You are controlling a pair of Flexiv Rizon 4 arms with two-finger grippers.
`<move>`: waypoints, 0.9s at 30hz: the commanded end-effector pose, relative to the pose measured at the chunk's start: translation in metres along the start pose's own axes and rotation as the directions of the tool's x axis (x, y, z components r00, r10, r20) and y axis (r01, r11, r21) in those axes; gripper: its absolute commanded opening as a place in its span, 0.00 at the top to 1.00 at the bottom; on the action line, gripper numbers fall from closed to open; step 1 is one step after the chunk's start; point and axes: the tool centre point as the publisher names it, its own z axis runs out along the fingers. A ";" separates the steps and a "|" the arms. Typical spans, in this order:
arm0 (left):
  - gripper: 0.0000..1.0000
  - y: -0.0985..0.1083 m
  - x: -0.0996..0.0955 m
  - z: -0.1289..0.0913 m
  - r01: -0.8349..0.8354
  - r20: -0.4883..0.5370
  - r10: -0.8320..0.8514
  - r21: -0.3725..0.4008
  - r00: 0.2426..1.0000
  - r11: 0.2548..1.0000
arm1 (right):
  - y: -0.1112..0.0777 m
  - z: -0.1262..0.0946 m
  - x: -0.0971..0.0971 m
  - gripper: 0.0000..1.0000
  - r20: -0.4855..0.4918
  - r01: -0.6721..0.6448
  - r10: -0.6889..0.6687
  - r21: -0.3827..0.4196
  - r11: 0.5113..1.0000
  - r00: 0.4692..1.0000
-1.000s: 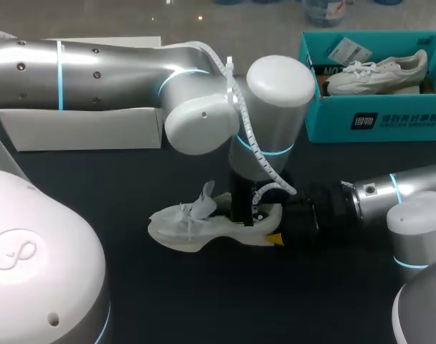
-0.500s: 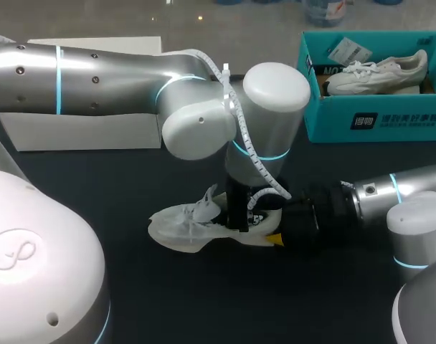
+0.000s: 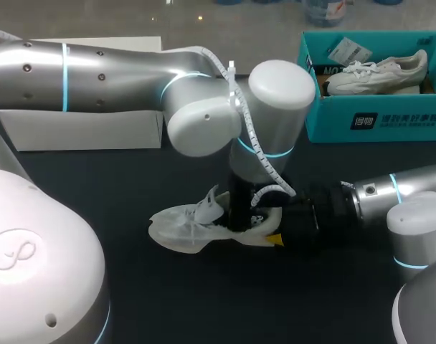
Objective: Take the shoe out of the shoebox, open the shoe tongue, remove and reinsert the insole, then place the shoe into the shoebox
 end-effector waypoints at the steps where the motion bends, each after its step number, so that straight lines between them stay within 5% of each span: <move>1: 0.59 -0.006 -0.004 0.002 -0.001 0.000 0.001 -0.008 1.000 1.000 | -0.003 0.004 0.002 1.00 0.002 -0.002 0.002 0.003 1.000 1.000; 11: 0.59 -0.014 -0.017 0.008 -0.008 0.014 0.008 -0.008 1.000 1.000 | -0.003 0.004 0.002 1.00 0.002 -0.002 0.002 0.003 1.000 1.000; 24: 0.62 0.001 -0.015 0.064 -0.031 0.023 0.031 0.001 0.999 1.000 | -0.003 0.004 0.002 1.00 0.002 -0.002 0.002 0.003 1.000 1.000; 26: 0.73 0.002 -0.016 0.066 -0.018 0.028 0.018 0.017 0.999 1.000 | -0.003 0.004 0.002 1.00 0.002 -0.002 0.002 0.003 1.000 1.000; 27: 0.98 0.002 -0.016 0.066 -0.019 0.027 0.019 0.021 0.999 1.000 | -0.003 0.004 0.002 1.00 0.002 -0.002 0.002 0.003 1.000 1.000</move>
